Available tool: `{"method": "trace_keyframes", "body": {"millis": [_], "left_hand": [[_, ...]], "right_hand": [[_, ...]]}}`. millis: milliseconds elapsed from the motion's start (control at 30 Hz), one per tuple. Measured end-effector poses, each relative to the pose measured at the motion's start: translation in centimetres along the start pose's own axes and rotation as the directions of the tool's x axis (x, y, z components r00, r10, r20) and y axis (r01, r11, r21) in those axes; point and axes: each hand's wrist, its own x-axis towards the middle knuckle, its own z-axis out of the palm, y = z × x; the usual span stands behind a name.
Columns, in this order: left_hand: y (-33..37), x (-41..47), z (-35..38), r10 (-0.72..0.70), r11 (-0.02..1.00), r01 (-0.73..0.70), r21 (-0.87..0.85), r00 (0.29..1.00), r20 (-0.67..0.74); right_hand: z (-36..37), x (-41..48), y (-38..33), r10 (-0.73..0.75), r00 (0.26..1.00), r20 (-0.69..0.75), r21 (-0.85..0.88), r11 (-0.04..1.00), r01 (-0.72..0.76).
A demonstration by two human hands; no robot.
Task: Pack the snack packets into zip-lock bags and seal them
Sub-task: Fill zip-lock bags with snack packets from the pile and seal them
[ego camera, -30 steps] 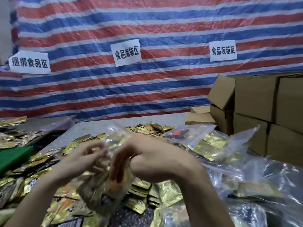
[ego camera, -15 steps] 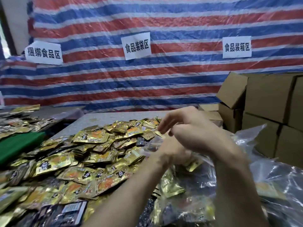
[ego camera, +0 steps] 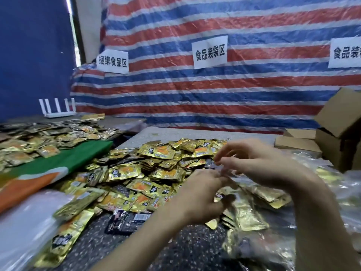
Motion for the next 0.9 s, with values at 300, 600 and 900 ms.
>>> {"method": "trace_keyframes", "body": {"millis": [300,600,900], "left_hand": [[-13.1,-13.9,-1.9,-0.58,0.799,0.601,-0.003,0.77,-0.266],[-20.6,-21.9,-5.0,-0.952,0.158,0.939,0.304,0.226,-0.204],[-20.6,-23.2,-8.7,-0.924,0.237,0.934,0.266,0.301,-0.235]], "right_hand": [[3.6,1.5,-2.2,-0.044,0.978,0.203,-0.146,0.986,0.075],[4.0,1.5,-2.2,-0.043,0.973,0.229,-0.176,0.981,0.085],[4.1,1.4,-2.3,-0.04,0.972,0.232,-0.134,0.988,0.073]]}}
